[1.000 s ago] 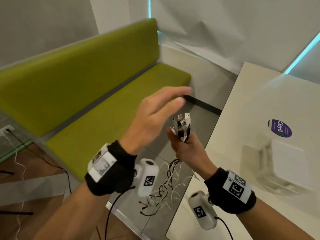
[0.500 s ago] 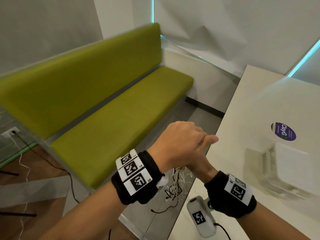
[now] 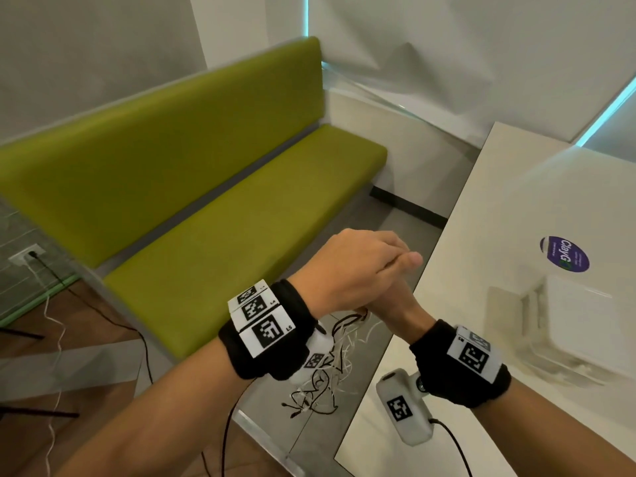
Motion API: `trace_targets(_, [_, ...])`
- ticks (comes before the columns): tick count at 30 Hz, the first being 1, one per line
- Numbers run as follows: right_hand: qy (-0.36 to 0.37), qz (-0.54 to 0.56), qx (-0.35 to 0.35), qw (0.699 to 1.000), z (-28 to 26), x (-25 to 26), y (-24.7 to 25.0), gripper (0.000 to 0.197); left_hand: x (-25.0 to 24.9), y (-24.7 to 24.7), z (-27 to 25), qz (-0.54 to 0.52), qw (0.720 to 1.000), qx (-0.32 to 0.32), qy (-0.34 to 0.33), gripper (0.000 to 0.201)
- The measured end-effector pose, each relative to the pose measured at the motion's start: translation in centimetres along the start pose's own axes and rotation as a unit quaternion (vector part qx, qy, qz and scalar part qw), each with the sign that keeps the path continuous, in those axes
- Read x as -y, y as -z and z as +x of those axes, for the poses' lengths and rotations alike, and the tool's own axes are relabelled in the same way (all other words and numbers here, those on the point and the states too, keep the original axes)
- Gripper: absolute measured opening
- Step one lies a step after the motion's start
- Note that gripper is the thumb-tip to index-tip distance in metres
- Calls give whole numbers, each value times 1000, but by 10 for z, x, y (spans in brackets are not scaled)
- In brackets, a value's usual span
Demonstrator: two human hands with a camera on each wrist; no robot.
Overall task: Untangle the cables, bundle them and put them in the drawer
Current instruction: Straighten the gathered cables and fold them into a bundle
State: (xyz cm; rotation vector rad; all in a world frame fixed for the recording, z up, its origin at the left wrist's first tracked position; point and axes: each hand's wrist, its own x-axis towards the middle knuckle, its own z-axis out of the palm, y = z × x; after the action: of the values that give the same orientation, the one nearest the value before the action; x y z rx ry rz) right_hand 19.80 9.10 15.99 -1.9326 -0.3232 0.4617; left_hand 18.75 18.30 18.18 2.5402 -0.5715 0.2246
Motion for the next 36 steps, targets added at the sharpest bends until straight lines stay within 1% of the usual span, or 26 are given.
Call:
trace_targets(1, [11,51,13,999,-3,-4,-3,14,0,3,-1,-38,999,29,12,66])
trace_targets(2, [38,74,2,997,-5,-7,-6,20,0,8,-2,-126,991,49,26,61])
trace_targets(3, [55,81,5,995,-10,-5,-6,35,1,14,-4,-242,968,53,39,56])
trace_targets(4, [35,134,16,990,-12,-5,-3,43,6,20,-7,-352,934,38,53,53])
trace_targets(5, [24,173,22,984,-14,-2,3,44,12,23,-11,-435,898,4,70,52])
trace_targets(6, [30,186,24,982,-15,-1,7,43,20,23,-18,-493,865,-29,91,53])
trace_targets(7, [43,196,26,979,-15,2,12,43,31,18,-26,-534,838,-44,104,53])
trace_targets(8, [53,220,33,973,-14,5,16,44,40,9,-34,-552,826,-27,115,58])
trace_targets(9, [59,254,37,965,-14,8,20,45,45,-4,-41,-544,831,23,116,64])
trace_targets(10, [60,285,42,956,-14,10,23,45,44,-17,-46,-511,847,86,118,68])
trace_targets(11, [59,309,51,948,-14,11,25,46,39,-30,-49,-475,862,134,115,63])
trace_targets(12, [56,325,65,942,-15,13,26,46,31,-42,-49,-448,873,152,119,51])
trace_targets(13, [54,338,76,937,-17,15,27,47,21,-51,-47,-438,879,138,130,34])
trace_targets(14, [49,346,84,933,-20,16,28,48,12,-59,-45,-435,883,105,144,18])
trace_targets(15, [43,349,86,932,-23,15,30,48,5,-64,-42,-436,884,77,151,7])
trace_targets(16, [39,349,89,932,-26,16,33,49,0,-68,-41,-431,888,60,147,11])
trace_targets(19, [31,364,99,925,-33,20,48,54,0,-77,-41,-409,901,55,135,35])
trace_targets(21, [44,369,102,923,-36,24,53,56,8,-87,-45,-403,902,45,152,50])
trace_targets(22, [52,368,100,923,-38,25,54,55,13,-93,-45,-404,899,44,164,54])
trace_targets(25, [67,354,92,928,-42,28,50,51,24,-114,-45,-419,888,44,181,59])
trace_targets(27, [67,350,87,930,-42,31,49,50,26,-125,-43,-425,883,6,199,57])
trace_targets(30, [67,350,72,931,-39,37,56,50,26,-135,-42,-414,883,-47,215,57])
trace_targets(33, [70,335,68,937,-37,42,57,47,31,-141,-41,-406,888,-64,208,55])
trace_targets(36, [90,329,67,938,-38,52,62,47,45,-155,-48,-389,887,-66,238,62])
